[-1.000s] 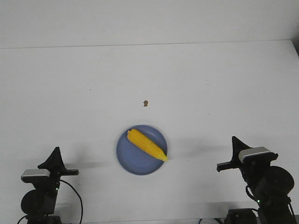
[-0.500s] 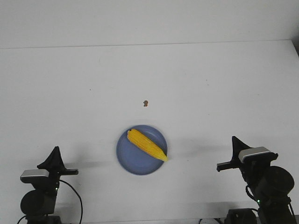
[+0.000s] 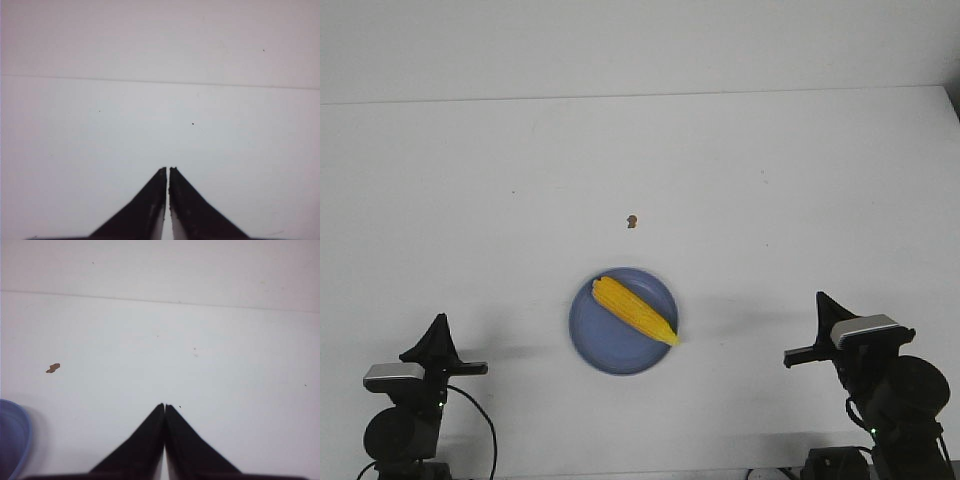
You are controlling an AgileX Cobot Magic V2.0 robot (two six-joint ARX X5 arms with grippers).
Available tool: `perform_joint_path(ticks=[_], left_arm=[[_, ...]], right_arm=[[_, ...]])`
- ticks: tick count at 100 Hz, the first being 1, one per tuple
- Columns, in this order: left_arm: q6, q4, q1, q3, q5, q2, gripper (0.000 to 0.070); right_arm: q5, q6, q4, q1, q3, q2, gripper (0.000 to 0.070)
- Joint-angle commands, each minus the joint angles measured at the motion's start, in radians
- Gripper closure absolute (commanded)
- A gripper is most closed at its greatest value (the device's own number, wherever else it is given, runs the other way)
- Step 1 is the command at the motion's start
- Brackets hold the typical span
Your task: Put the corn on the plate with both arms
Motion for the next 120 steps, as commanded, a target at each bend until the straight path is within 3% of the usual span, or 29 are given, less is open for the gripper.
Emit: perform_joint_path(ticks=[1, 52, 120], left_arm=[[-0.003, 0.013, 0.002, -0.02, 0.002, -0.002, 0.0688], [-0.003, 0.013, 0.002, -0.02, 0.002, -0.002, 0.0688], [-0.003, 0.013, 0.002, -0.02, 0.002, -0.002, 0.0688]], right_arm=[[0.003, 0.007, 0.012, 0.001, 0.003, 0.003, 0.0697], [0.004, -0.008, 0.018, 0.001, -0.003, -0.011, 0.0697], [0.003, -0.008, 0.373, 0.0, -0.387, -0.355, 0.0697]])
